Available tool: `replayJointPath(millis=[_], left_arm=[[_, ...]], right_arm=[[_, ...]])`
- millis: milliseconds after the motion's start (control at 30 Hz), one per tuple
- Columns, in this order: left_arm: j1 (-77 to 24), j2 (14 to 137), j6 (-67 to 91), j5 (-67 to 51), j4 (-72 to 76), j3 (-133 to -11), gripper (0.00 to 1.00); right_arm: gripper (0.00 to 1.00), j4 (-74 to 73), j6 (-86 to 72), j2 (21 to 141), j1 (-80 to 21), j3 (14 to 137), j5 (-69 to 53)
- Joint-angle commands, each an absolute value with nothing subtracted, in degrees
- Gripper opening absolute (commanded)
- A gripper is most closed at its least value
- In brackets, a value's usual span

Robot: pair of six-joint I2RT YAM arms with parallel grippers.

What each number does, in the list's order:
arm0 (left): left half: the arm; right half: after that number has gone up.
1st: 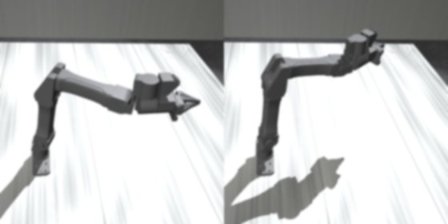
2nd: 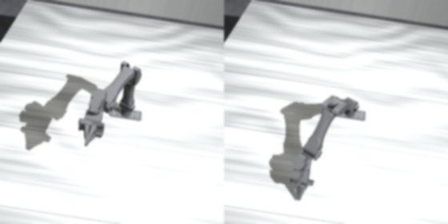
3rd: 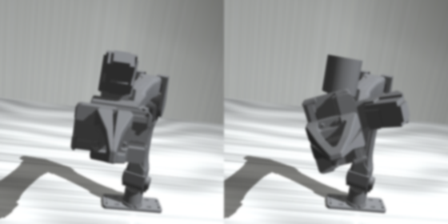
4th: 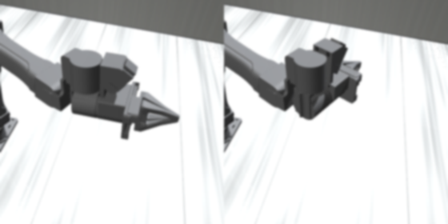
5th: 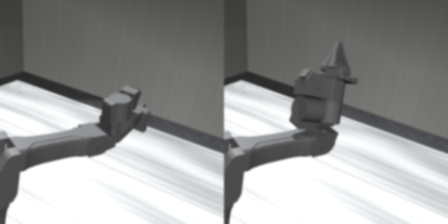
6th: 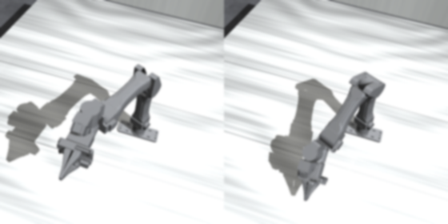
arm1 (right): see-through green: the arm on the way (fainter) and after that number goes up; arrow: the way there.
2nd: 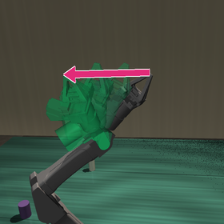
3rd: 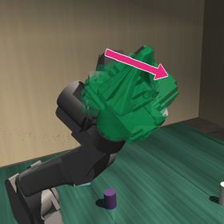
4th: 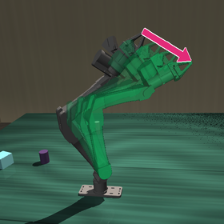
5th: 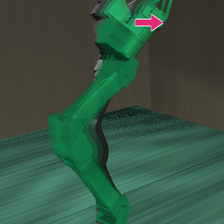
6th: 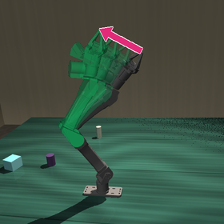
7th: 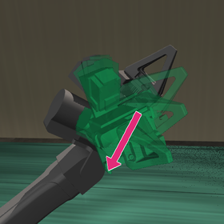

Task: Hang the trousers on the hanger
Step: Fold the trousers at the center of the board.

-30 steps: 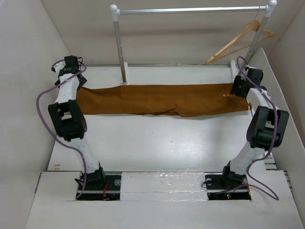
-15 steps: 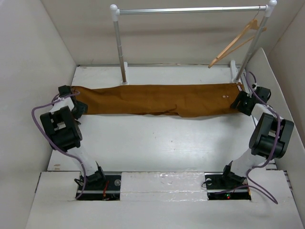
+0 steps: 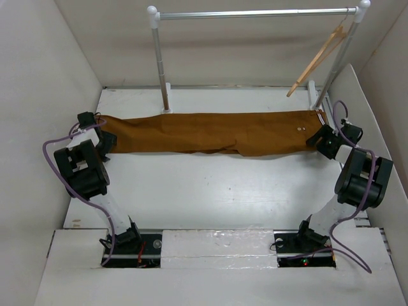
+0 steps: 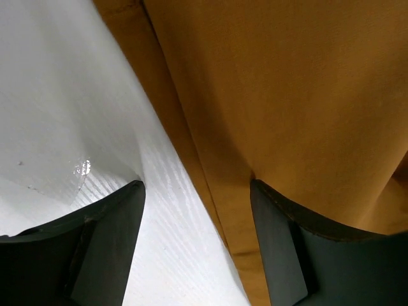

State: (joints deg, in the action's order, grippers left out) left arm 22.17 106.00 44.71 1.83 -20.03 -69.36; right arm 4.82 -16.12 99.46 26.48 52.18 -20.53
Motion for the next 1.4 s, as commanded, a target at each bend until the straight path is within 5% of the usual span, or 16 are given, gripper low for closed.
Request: replayJointPath(millis=[0, 433, 900, 1033, 1133, 1233, 1367], left_arm=[[22.06, 108.02, 45.09, 1.67, -19.95, -69.35, 0.63], [22.06, 108.81, 43.25, 2.90, -20.83, -70.84, 0.53], [22.06, 110.48, 43.15, 2.72, -20.13, -71.72, 0.47], [22.06, 110.83, 42.98, 2.99, -20.30, -73.03, 0.18], [22.06, 111.79, 42.80, 3.08, -21.00, -74.52, 0.00], [22.06, 112.67, 42.37, 3.77, -21.80, -75.58, 0.00], [22.06, 112.24, 41.31, 6.15, -22.76, -75.50, 0.00]], right_arm=[[0.75, 6.60, -15.67, 93.81, 26.63, 49.13, -19.78], [0.73, 5.44, -12.22, 86.32, 32.25, 43.34, -20.13], [0.72, 11.25, -19.33, 103.26, 27.96, 51.41, -22.59], [0.59, 7.91, -20.39, 104.59, 26.37, 54.75, -20.75], [0.28, 5.63, -21.00, 105.73, 25.23, 57.21, -20.04], [0.02, 6.33, -22.24, 105.38, 25.22, 56.52, -19.43], [0.00, 4.66, -19.08, 100.92, 25.83, 54.76, -17.05]])
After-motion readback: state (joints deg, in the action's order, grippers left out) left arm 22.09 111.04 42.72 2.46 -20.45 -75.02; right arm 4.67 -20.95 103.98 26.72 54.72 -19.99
